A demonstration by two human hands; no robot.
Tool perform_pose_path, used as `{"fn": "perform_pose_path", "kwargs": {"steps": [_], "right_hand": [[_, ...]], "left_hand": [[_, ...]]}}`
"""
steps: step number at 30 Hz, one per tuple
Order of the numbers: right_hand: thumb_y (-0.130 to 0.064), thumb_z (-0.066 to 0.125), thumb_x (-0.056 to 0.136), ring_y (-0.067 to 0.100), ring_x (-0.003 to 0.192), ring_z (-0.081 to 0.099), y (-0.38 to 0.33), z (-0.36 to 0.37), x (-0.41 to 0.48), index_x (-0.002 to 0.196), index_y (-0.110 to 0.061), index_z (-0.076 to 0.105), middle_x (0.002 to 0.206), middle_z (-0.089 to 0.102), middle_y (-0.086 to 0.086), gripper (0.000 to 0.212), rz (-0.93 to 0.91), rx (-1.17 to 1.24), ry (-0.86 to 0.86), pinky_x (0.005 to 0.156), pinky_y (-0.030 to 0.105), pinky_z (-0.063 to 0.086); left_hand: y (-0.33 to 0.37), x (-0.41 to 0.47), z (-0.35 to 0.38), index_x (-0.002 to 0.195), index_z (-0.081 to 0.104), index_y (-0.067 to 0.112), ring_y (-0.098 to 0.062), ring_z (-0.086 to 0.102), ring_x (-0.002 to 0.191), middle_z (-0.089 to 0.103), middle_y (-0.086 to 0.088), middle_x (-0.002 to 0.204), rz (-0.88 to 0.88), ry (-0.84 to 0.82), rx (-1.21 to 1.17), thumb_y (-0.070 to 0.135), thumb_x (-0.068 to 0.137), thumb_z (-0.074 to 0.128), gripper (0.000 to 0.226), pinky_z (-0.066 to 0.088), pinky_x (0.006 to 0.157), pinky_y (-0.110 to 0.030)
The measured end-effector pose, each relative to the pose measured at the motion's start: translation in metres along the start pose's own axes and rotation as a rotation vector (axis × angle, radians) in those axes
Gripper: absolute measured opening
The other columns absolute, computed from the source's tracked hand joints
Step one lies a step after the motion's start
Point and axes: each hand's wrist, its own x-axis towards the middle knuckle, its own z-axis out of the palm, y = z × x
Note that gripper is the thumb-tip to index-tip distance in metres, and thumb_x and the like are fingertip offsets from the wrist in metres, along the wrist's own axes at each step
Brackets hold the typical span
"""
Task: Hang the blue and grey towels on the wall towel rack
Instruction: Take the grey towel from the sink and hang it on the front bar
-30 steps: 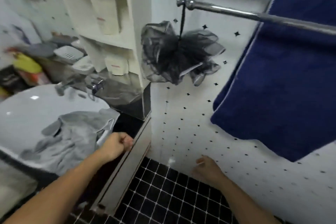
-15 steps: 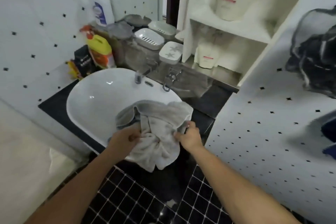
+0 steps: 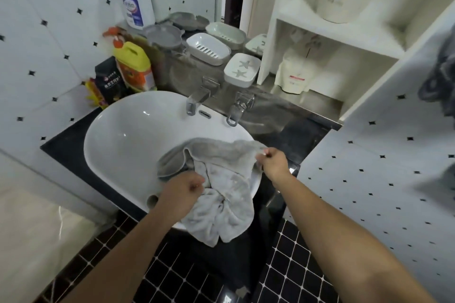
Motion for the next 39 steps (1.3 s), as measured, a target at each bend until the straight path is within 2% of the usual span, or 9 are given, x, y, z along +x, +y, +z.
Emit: {"fn": "perform_pose_path", "kwargs": {"steps": [4, 6, 14, 21, 26, 29, 32, 37, 39], "right_hand": [[-0.008, 0.066, 0.089, 0.025, 0.069, 0.059, -0.04, -0.02, -0.042, 0.079, -0.007, 0.067, 0.072, 0.068, 0.01, 0.01, -0.096, 0.393, -0.238, 0.065, 0.035, 0.049], [-0.011, 0.069, 0.087, 0.026, 0.068, 0.062, -0.063, -0.034, -0.066, 0.093, 0.0, 0.07, 0.078, 0.07, 0.015, 0.012, -0.136, 0.53, -0.324, 0.063, 0.034, 0.051], [-0.024, 0.071, 0.079, 0.025, 0.082, 0.062, -0.121, -0.147, -0.149, 0.107, -0.001, 0.062, 0.09, 0.067, 0.015, 0.037, -0.296, 0.712, -0.326, 0.076, 0.034, 0.053], [-0.018, 0.084, 0.07, -0.009, 0.079, 0.06, -0.112, -0.25, -0.221, 0.116, -0.015, 0.059, 0.096, 0.063, -0.006, 0.052, -0.581, 0.24, 0.024, 0.071, 0.009, 0.046], [-0.014, 0.071, 0.078, 0.006, 0.096, 0.06, -0.069, -0.341, -0.266, 0.106, -0.028, 0.061, 0.107, 0.065, -0.001, 0.033, -0.674, 0.01, 0.257, 0.075, 0.012, 0.044], [-0.008, 0.065, 0.08, 0.014, 0.075, 0.063, -0.027, -0.403, -0.284, 0.085, -0.01, 0.069, 0.084, 0.072, 0.005, 0.007, -0.596, 0.137, 0.354, 0.066, 0.029, 0.05], [-0.006, 0.058, 0.079, 0.019, 0.067, 0.048, 0.013, -0.472, -0.292, 0.078, 0.007, 0.056, 0.071, 0.057, 0.013, 0.014, -0.475, 0.278, 0.432, 0.06, 0.034, 0.039], [-0.011, 0.059, 0.085, 0.007, 0.076, 0.064, 0.068, -0.584, -0.321, 0.083, -0.029, 0.071, 0.082, 0.069, -0.014, 0.022, -0.465, 0.063, 0.646, 0.058, 0.014, 0.046], [-0.019, 0.065, 0.086, 0.011, 0.074, 0.063, 0.089, -0.61, -0.331, 0.08, -0.029, 0.067, 0.078, 0.068, -0.01, 0.011, -0.494, -0.04, 0.631, 0.064, 0.025, 0.049]], "left_hand": [[0.046, 0.008, 0.008, 0.147, 0.034, 0.029, -0.022, 0.045, 0.129, 0.034, -0.004, 0.147, 0.077, -0.018, -0.149, 0.03, 0.078, 0.077, 0.082, 0.043, 0.104, -0.044], [0.082, 0.01, 0.011, 0.153, 0.013, 0.04, -0.021, 0.035, 0.135, 0.018, 0.0, 0.154, 0.135, -0.057, -0.149, 0.038, 0.071, 0.079, 0.105, 0.04, 0.108, -0.045], [0.207, 0.002, -0.004, 0.102, 0.066, 0.009, -0.024, 0.065, 0.094, 0.071, -0.009, 0.097, 0.341, 0.061, -0.393, 0.007, 0.093, 0.051, 0.018, 0.052, 0.083, -0.037], [0.339, -0.052, 0.015, 0.087, 0.069, -0.003, -0.039, 0.07, 0.089, 0.072, -0.028, 0.092, 0.333, 0.0, -0.648, 0.005, 0.082, 0.063, 0.011, 0.054, 0.084, -0.06], [0.415, -0.112, 0.065, 0.066, 0.067, 0.009, -0.016, 0.067, 0.066, 0.07, -0.004, 0.063, 0.374, -0.05, -0.627, 0.004, 0.079, 0.064, 0.015, 0.055, 0.065, -0.03], [0.456, -0.153, 0.104, 0.067, 0.058, 0.008, -0.017, 0.057, 0.062, 0.059, -0.007, 0.062, 0.384, -0.089, -0.57, -0.001, 0.076, 0.056, 0.013, 0.044, 0.06, -0.027], [0.504, -0.193, 0.137, 0.077, 0.054, 0.01, -0.018, 0.045, 0.063, 0.047, -0.011, 0.071, 0.372, -0.092, -0.603, -0.003, 0.074, 0.052, 0.014, 0.035, 0.058, -0.03], [0.575, -0.232, 0.145, 0.08, 0.064, 0.008, -0.021, 0.057, 0.068, 0.061, -0.013, 0.075, 0.438, 0.086, -0.737, -0.003, 0.082, 0.052, 0.016, 0.048, 0.065, -0.031], [0.597, -0.246, 0.144, 0.076, 0.06, 0.012, -0.01, 0.055, 0.055, 0.058, -0.005, 0.067, 0.492, 0.153, -0.702, 0.001, 0.086, 0.055, 0.016, 0.044, 0.054, -0.019]]}}
